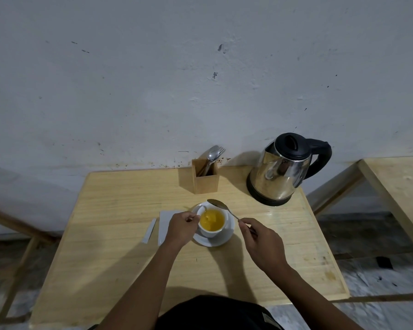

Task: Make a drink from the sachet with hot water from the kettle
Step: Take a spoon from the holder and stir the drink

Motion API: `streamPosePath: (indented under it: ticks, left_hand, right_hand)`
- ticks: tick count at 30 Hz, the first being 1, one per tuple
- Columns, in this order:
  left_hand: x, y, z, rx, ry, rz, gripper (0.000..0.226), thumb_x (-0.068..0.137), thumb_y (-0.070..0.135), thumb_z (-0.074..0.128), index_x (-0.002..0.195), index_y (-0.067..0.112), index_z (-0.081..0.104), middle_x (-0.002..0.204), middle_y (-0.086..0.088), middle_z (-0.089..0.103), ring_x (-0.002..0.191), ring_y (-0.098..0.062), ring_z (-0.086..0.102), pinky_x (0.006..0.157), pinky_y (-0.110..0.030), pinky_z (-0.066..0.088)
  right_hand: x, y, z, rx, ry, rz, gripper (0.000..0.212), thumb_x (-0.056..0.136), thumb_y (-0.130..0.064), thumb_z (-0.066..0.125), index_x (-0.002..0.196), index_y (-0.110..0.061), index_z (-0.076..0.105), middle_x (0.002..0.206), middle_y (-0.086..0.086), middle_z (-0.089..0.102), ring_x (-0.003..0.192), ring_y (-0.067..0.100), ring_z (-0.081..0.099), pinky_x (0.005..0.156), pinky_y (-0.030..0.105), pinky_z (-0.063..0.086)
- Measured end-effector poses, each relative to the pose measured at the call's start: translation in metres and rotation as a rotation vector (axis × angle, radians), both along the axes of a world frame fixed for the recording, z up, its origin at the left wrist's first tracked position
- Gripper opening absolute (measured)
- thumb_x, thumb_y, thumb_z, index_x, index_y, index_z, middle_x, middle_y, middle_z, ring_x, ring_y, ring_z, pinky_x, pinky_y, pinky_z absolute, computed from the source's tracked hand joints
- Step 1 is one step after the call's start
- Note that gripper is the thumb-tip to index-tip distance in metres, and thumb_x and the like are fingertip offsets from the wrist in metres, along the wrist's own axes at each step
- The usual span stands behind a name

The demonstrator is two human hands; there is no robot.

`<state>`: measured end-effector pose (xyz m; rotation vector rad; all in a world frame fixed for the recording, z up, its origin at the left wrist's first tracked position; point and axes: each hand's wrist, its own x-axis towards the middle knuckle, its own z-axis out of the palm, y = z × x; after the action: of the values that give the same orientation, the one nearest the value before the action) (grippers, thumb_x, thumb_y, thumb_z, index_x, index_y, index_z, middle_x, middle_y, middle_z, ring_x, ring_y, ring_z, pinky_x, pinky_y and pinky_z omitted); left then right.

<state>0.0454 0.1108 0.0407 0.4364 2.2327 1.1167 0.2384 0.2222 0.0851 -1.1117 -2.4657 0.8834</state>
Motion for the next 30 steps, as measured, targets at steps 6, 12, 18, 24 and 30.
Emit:
streamPosePath:
  ticks: [6,12,18,24,30]
  left_hand:
    - [0.001,0.0,0.001,0.0,0.014,-0.006,0.021,0.088,0.022,0.061,0.094,0.006,0.073,0.081,-0.004,0.068,0.076,-0.015,0.062,0.061,-0.022,0.043]
    - [0.001,0.0,0.003,-0.02,0.025,-0.009,0.022,0.088,0.024,0.06,0.095,0.007,0.073,0.083,-0.003,0.068,0.077,-0.014,0.061,0.058,-0.017,0.041]
    - [0.002,0.0,0.003,0.006,0.007,0.01,0.023,0.089,0.022,0.06,0.098,0.005,0.072,0.085,-0.004,0.067,0.083,-0.019,0.064,0.059,-0.018,0.041]
    - [0.002,0.0,0.003,-0.007,-0.004,0.009,0.024,0.089,0.023,0.06,0.101,0.007,0.072,0.09,-0.005,0.07,0.08,-0.015,0.061,0.06,-0.019,0.042]
    - [0.001,0.0,0.005,-0.003,-0.025,0.008,0.023,0.089,0.023,0.06,0.101,0.006,0.072,0.087,-0.005,0.069,0.08,-0.018,0.063,0.069,-0.028,0.045]
  right_hand:
    - [0.003,-0.002,0.0,-0.056,-0.002,0.0,0.019,0.095,-0.041,0.055,0.103,-0.031,0.07,0.052,-0.013,0.056,0.055,0.0,0.056,0.051,0.019,0.038]
    - [0.005,-0.002,-0.002,-0.071,0.012,-0.038,0.021,0.095,-0.04,0.056,0.101,-0.03,0.074,0.076,-0.008,0.074,0.073,0.004,0.066,0.061,0.02,0.046]
    - [0.008,0.01,-0.01,-0.459,0.253,-0.261,0.024,0.098,-0.018,0.047,0.089,-0.021,0.069,0.086,-0.005,0.07,0.084,0.008,0.061,0.075,0.031,0.047]
    - [0.0,0.014,-0.042,-0.597,0.203,-0.391,0.02,0.1,-0.019,0.045,0.097,-0.011,0.063,0.074,0.005,0.057,0.064,0.016,0.049,0.06,0.032,0.039]
    - [-0.011,0.015,-0.07,-0.543,0.087,-0.405,0.02,0.1,-0.026,0.044,0.1,-0.013,0.06,0.083,0.003,0.063,0.078,0.02,0.059,0.069,0.036,0.046]
